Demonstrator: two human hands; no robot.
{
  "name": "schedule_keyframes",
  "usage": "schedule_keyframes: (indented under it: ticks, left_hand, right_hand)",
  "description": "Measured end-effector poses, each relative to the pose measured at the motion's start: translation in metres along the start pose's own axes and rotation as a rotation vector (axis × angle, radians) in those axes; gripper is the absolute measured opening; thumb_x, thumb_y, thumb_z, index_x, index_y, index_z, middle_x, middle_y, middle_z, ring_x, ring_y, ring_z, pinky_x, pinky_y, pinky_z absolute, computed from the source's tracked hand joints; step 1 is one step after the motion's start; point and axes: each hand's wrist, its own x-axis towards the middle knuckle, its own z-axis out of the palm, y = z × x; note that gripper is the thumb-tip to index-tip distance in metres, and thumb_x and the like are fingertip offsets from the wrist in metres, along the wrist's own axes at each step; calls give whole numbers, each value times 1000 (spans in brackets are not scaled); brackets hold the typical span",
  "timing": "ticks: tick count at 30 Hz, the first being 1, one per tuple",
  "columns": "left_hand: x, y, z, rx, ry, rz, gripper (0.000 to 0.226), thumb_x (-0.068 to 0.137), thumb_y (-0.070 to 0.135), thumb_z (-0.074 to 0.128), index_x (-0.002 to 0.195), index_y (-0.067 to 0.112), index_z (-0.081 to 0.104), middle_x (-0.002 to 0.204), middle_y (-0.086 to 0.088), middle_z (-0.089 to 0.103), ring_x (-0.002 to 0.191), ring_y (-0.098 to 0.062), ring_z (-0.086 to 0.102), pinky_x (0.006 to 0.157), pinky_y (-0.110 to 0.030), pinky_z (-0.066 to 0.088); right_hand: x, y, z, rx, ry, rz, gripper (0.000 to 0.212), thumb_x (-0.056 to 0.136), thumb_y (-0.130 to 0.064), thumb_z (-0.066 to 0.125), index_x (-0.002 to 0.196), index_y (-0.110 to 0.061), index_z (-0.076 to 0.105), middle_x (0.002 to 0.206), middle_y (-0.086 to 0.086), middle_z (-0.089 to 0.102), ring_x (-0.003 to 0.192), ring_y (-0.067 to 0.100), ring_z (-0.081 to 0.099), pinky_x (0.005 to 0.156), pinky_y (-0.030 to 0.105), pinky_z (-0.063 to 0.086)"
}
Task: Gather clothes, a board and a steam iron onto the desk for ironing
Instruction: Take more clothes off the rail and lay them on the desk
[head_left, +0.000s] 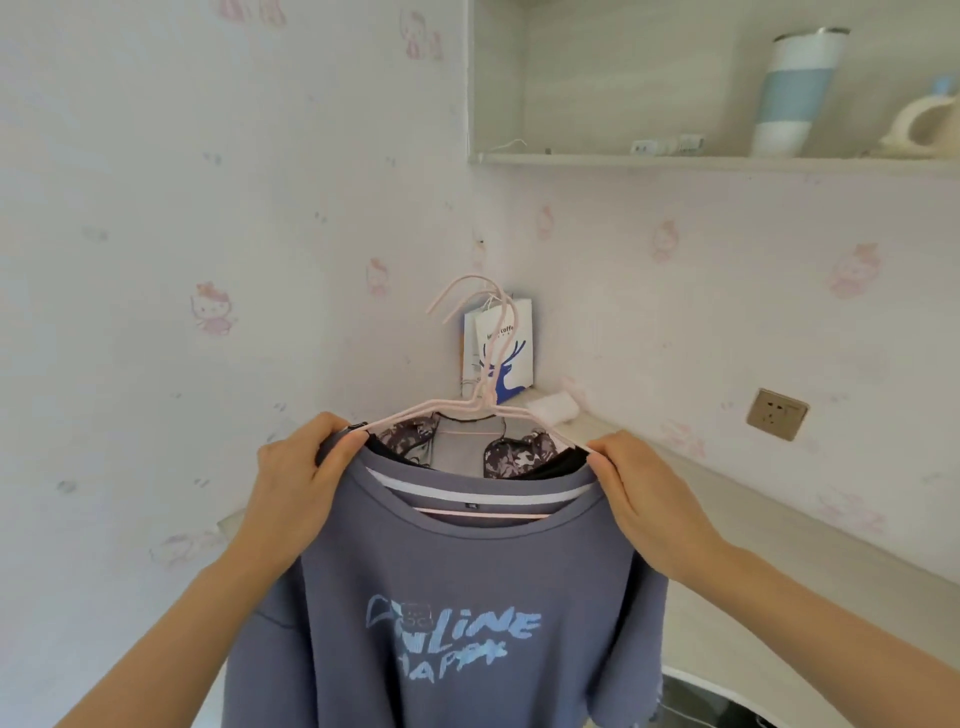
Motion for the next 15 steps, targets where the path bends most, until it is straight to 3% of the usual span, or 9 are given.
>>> schedule_keyframes:
  ticks: [4,7,11,15]
  left_hand:
    - [47,-16,2,-29,-10,-1,21,94,41,50,78,30,58,65,3,59,66,-14,55,62,-38,45]
    - [80,-26,4,-47,-7,3,23,95,41,50,78,28,58,66,2,59,67,-15,54,64,-38,45]
    - [123,-35,8,-21,11,41,25,96,43,47,79,26,57,68,2,59,69,-20,56,66,-41,47]
    - [170,-40,15,55,33,92,27,97,44,44,82,25,55,70,5,58,70,-18,56,65,-38,46]
  right_hand:
    - [45,-12,9,-105,64,37,29,101,-31,26,80,-20,42,82,-3,44,79,21,44,76,40,42]
    - [77,-21,9,-172,85,81,31,100,-34,24,73,-21,34,74,-3,44,73,24,45,72,41,43]
    - [117,-28,7,-275,84,150,34,101,-39,22,79,-16,35,63,-1,48,61,30,52,63,44,45]
    - [163,-28,6,-355,192,102,31,101,-36,25,87,-13,39,75,-1,50,67,29,51,67,42,43]
